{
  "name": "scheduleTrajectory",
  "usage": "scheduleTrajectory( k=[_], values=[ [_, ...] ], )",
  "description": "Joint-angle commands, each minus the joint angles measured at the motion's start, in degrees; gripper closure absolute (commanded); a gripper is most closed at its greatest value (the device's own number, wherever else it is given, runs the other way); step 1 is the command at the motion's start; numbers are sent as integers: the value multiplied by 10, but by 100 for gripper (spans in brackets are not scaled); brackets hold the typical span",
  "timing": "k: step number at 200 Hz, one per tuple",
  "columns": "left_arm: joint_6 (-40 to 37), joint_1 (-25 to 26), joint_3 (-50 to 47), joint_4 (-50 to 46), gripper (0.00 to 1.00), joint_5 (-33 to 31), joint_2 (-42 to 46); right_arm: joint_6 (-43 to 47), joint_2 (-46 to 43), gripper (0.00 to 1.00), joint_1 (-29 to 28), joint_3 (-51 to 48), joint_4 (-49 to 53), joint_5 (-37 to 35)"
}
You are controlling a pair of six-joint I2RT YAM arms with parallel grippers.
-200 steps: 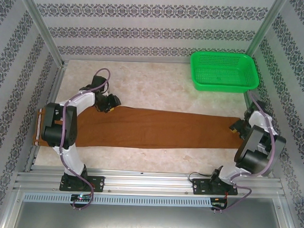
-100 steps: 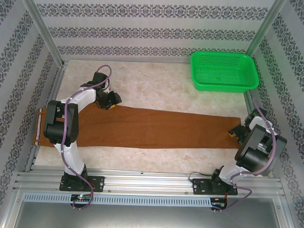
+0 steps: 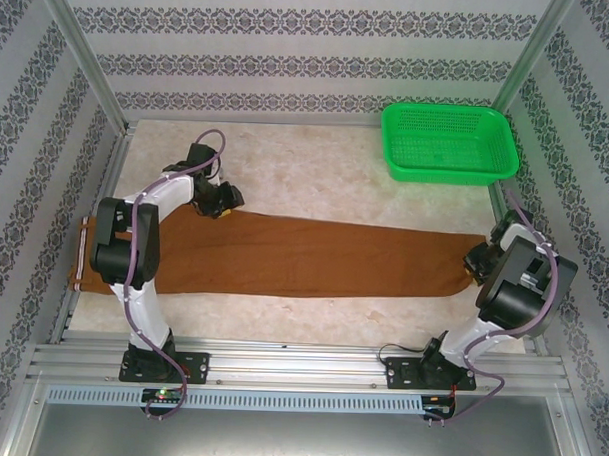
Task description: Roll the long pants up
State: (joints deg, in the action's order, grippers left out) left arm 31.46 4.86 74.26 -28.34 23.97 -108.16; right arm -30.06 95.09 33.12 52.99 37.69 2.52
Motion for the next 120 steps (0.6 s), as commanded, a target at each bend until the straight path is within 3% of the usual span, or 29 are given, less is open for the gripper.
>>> scheduleTrajectory(
  k=[1, 28, 74, 120],
  values=[
    [-18, -4, -1, -23, 60, 8, -6, -7, 24, 100, -1, -15, -32, -16],
    [-14, -4, -2, -15, 60, 19, -6, -20, -24, 100, -2, -25, -52, -25],
    [16, -2, 4, 1, 61, 40, -12, -31, -37, 100, 25, 54, -15, -92],
    [10, -3, -4, -14, 61, 5, 13, -41, -56, 100, 70, 80, -13, -90]
  ],
)
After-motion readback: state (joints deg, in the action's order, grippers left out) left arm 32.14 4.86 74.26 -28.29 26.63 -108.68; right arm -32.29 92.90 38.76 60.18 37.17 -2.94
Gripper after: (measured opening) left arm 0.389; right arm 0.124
